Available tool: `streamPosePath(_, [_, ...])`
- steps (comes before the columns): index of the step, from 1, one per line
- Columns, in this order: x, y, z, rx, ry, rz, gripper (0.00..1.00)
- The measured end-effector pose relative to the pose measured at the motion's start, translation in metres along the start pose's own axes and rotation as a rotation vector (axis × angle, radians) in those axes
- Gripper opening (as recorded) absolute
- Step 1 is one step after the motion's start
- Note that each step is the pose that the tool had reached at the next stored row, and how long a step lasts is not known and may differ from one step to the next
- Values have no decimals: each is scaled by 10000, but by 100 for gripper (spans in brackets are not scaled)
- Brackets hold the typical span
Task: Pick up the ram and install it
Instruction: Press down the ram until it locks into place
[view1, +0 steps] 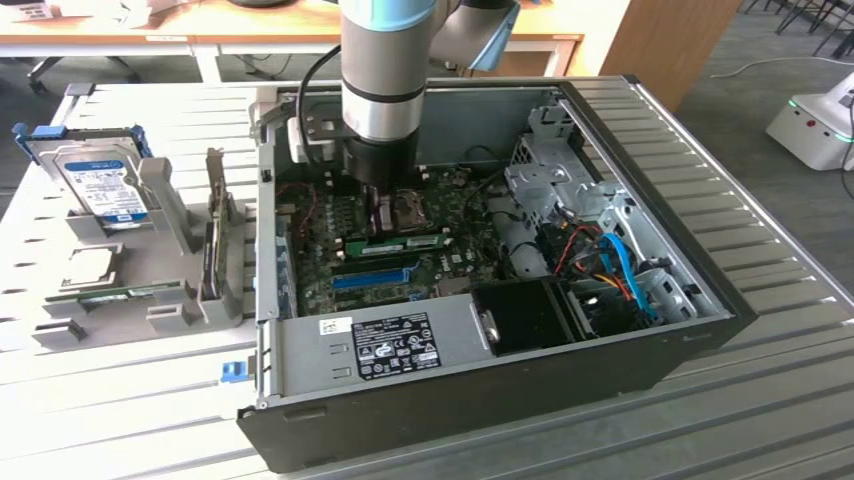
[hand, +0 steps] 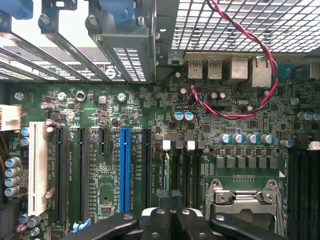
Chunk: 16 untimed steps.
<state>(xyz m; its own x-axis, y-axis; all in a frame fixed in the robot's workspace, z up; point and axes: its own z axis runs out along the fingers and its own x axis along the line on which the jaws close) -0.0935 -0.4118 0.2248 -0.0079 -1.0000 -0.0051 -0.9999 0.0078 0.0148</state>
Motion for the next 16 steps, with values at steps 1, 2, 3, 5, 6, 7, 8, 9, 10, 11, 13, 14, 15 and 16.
streamPosePath(1, [0, 0, 0, -1, 1, 0, 11])
streamPosePath(2, [0, 0, 0, 0, 0, 0, 11])
streamPosePath(3, [0, 0, 0, -1, 1, 0, 11])
streamPosePath(5, [0, 0, 1, 0, 0, 0, 11])
streamPosePath(6, [0, 0, 3, 0, -1, 0, 11])
streamPosePath(7, [0, 0, 7, 1, -4, 0, 11])
streamPosePath(8, [0, 0, 8, 0, -2, 0, 11])
streamPosePath(9, [0, 0, 9, 0, -2, 0, 11])
streamPosePath(10, [0, 0, 8, 0, -1, 0, 11])
streamPosePath(11, [0, 0, 8, 0, -1, 0, 11])
streamPosePath(13, [0, 0, 9, 1, -2, -1, 11])
streamPosePath(14, [0, 0, 11, 0, -2, 0, 11])
streamPosePath(15, [1, 0, 13, 2, -1, 0, 11])
streamPosePath(16, [1, 0, 15, 3, 1, 0, 11])
